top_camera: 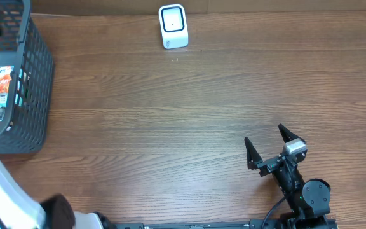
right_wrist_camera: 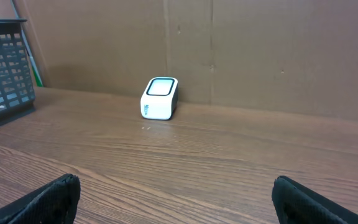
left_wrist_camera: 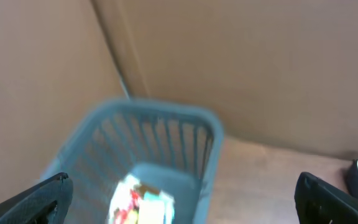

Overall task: Scan the item barcode
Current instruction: 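Swing the left gripper over the grey basket and reach into it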

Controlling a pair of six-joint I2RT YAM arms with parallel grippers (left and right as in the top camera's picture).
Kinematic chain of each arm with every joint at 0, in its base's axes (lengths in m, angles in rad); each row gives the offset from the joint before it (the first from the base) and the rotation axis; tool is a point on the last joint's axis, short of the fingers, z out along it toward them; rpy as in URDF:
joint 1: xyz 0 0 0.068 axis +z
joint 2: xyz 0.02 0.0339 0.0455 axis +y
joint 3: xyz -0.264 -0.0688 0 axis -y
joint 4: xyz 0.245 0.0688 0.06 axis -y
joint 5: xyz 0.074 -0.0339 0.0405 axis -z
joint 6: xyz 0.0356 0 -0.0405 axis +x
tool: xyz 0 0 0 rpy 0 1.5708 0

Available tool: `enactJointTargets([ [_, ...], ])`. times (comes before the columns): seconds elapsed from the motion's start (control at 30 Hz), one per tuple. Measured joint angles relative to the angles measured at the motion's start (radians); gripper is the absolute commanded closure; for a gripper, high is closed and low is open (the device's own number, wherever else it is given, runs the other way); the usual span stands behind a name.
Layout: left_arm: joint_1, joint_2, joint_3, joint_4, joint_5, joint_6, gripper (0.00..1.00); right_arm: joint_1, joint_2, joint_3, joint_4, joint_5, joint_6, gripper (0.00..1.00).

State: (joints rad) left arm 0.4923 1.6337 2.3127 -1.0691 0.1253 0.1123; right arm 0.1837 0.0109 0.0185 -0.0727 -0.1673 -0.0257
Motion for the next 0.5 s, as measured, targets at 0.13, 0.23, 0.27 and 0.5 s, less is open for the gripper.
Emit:
enactJointTargets([
  [0.13,0.155,0.084,0.000,-0.040,0.119,-0.037,0.00,0.000,0.000,0.000,0.000,0.000,0.000,0.00],
  [0.23,0.211,0.121,0.000,-0.051,0.159,-0.051,0.00,0.000,0.000,0.000,0.000,-0.001,0.000,0.00],
  [0.27,0.217,0.129,0.000,-0.063,0.168,-0.055,0.00,0.000,0.000,0.000,0.000,0.000,0.000,0.00],
  [0.5,0.216,0.184,0.000,-0.140,0.180,0.000,0.00,0.000,0.000,0.000,0.000,0.000,0.000,0.00],
])
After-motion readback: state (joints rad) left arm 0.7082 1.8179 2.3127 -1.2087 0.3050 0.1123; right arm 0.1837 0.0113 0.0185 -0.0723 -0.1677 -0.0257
